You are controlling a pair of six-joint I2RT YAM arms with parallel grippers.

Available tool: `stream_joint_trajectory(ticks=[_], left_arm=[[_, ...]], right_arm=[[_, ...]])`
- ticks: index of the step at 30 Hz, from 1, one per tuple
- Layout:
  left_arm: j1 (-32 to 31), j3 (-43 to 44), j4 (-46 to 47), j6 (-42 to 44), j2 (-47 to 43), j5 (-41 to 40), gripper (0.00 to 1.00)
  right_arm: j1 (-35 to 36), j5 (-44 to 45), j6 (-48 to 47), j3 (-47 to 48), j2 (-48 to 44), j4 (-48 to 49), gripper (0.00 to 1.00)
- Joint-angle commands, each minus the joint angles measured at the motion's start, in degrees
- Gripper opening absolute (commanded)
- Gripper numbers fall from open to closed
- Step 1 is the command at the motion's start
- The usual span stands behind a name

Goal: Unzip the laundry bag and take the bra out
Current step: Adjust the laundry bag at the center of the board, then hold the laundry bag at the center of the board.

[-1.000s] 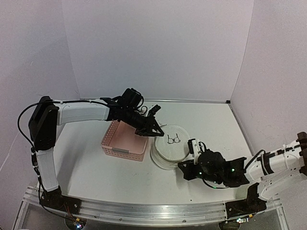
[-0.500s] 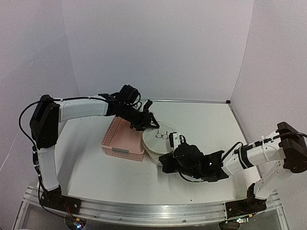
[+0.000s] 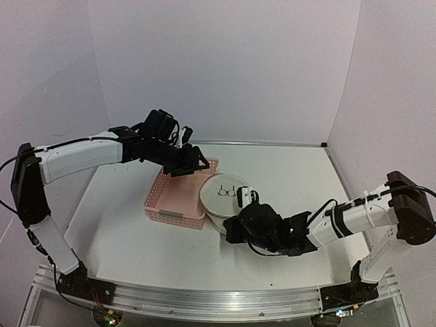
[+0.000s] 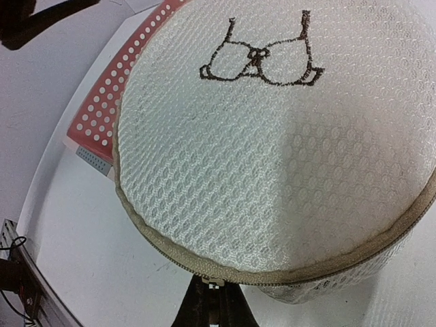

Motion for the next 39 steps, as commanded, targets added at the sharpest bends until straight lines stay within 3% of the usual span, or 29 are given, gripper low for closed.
stream_joint_trajectory(ticks=[1, 6, 14, 22, 39], left_arm=[[-1.6, -3.4, 0.5, -3.2, -5.2, -1.5, 0.63], [-4.5, -8.4, 2.9, -8.2, -7.4, 0.5, 0.65], [-5.2, -20.5, 17.5, -19.5, -10.1, 6.0, 0.68], [-6.4, -26.4, 31.8, -29.0, -7.6, 9.8, 0.69], [-8.3, -26.5, 33.1, -31.8, -4.4, 9.3, 0.68]], right_arm=[[0.2, 1.7, 1.2, 2.2, -0.2, 0.4, 0.00], [0.2, 2.0, 1.1, 2.2, -0.6, 0.3, 0.00], [0.2, 1.0, 1.4, 1.9, -0.9, 0.3, 0.00], [0.2, 1.2, 1.2, 1.4, -1.6, 0.3, 0.00], [0.2, 2.7, 1.4, 0.2, -3.3, 0.4, 0.00]])
